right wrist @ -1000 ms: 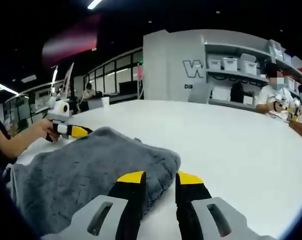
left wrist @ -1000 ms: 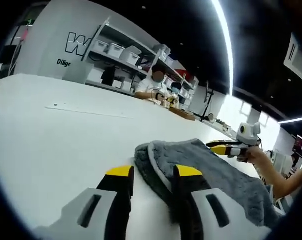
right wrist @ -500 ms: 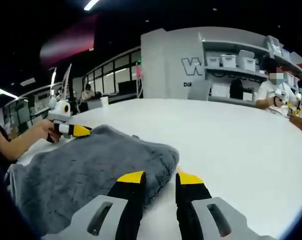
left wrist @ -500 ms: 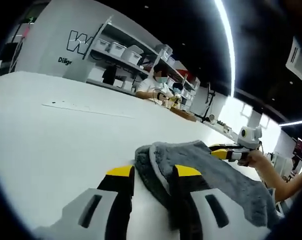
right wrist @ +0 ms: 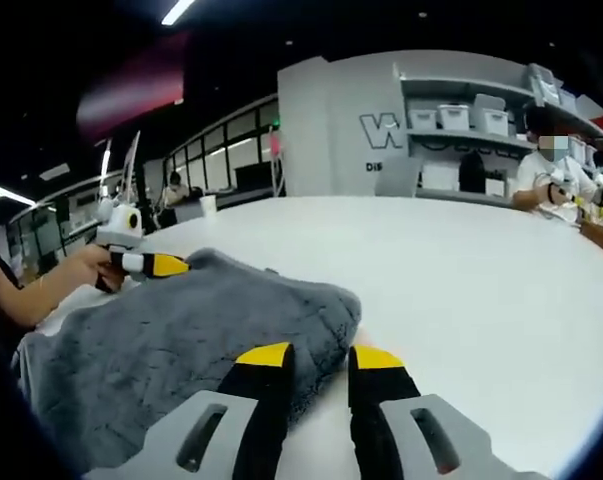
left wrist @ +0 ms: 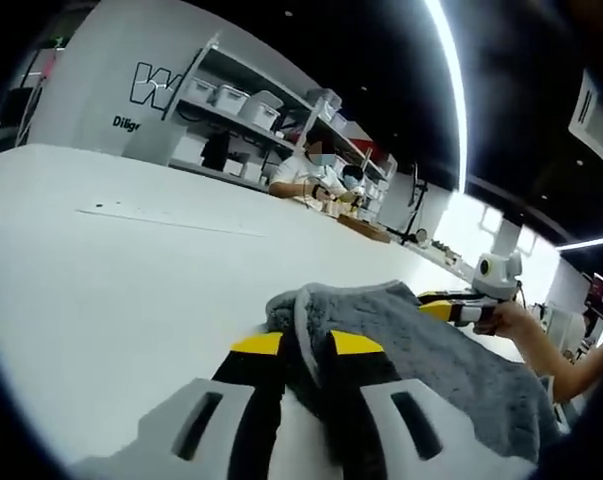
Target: Open the folded towel by lifting each exposed corner and separating the folded layers until the towel lies flat within the target outline without major curled edges
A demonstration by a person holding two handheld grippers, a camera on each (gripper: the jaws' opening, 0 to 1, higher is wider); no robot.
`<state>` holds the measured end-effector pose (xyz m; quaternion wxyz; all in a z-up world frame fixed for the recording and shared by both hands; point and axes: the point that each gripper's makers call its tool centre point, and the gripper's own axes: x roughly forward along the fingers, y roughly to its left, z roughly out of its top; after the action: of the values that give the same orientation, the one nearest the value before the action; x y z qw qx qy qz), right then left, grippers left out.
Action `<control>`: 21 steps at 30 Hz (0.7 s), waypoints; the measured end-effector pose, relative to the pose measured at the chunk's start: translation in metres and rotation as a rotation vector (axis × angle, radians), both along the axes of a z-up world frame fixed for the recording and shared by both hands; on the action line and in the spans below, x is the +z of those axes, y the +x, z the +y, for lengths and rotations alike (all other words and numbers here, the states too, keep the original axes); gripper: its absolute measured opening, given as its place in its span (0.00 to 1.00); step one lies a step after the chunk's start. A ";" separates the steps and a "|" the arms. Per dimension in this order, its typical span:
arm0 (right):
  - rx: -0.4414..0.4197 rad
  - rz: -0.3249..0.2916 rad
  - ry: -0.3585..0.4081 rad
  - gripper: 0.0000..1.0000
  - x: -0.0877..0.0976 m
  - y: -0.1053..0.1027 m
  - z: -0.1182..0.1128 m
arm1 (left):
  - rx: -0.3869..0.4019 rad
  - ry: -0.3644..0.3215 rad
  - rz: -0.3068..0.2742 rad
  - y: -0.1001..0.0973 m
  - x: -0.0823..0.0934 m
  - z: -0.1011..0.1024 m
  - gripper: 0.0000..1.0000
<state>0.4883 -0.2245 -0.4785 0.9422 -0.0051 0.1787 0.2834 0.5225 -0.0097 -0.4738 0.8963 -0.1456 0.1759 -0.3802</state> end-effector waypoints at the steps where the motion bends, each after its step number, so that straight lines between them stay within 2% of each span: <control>1: 0.001 0.001 0.000 0.17 0.000 0.000 0.000 | -0.007 0.003 -0.006 -0.002 0.000 -0.002 0.11; 7: 0.014 0.004 0.000 0.12 -0.001 0.000 0.003 | -0.016 0.022 -0.029 -0.009 0.002 -0.006 0.08; 10: 0.026 0.006 0.007 0.07 -0.001 0.000 0.006 | -0.019 0.035 -0.041 -0.010 0.003 -0.006 0.07; 13: 0.051 -0.026 -0.017 0.01 0.001 0.000 0.010 | -0.020 0.052 -0.055 -0.011 0.006 -0.006 0.06; 14: 0.059 -0.042 -0.040 0.00 0.003 0.000 0.011 | -0.021 0.044 -0.063 -0.012 0.009 -0.005 0.06; 17: 0.060 -0.049 -0.046 0.00 0.007 0.000 0.013 | -0.018 0.039 -0.072 -0.013 0.015 -0.004 0.05; 21: 0.057 -0.070 -0.052 0.00 0.013 0.002 0.015 | -0.032 0.047 -0.138 -0.017 0.027 -0.004 0.04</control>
<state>0.4902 -0.2095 -0.4656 0.9390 -0.0444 0.1525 0.3052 0.5050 -0.0136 -0.4470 0.9032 -0.0953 0.1249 -0.3995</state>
